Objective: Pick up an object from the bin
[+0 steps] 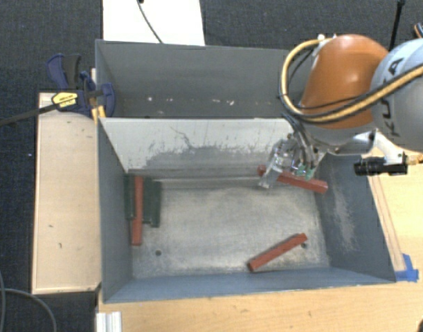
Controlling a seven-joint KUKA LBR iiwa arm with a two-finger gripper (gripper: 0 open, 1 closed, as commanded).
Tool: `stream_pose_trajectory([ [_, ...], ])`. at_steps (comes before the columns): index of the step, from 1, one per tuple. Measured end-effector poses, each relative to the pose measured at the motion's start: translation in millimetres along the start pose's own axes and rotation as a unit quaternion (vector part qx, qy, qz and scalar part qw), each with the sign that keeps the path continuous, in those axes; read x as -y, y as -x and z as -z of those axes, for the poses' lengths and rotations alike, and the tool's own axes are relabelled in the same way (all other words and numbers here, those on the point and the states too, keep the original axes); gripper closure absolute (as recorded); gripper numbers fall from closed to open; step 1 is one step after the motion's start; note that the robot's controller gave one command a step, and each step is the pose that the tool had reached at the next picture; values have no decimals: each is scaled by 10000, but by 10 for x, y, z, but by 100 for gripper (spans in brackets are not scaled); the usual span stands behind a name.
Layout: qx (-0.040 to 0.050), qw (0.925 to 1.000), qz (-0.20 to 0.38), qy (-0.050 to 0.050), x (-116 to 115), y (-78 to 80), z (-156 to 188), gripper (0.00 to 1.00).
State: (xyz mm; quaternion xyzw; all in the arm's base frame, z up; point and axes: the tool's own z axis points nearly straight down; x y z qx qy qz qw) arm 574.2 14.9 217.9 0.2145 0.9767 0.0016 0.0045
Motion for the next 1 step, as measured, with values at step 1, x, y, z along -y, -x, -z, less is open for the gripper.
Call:
stream_pose_trajectory([
  [1,-42,9921,1251,-32,644,-175,-62,100],
])
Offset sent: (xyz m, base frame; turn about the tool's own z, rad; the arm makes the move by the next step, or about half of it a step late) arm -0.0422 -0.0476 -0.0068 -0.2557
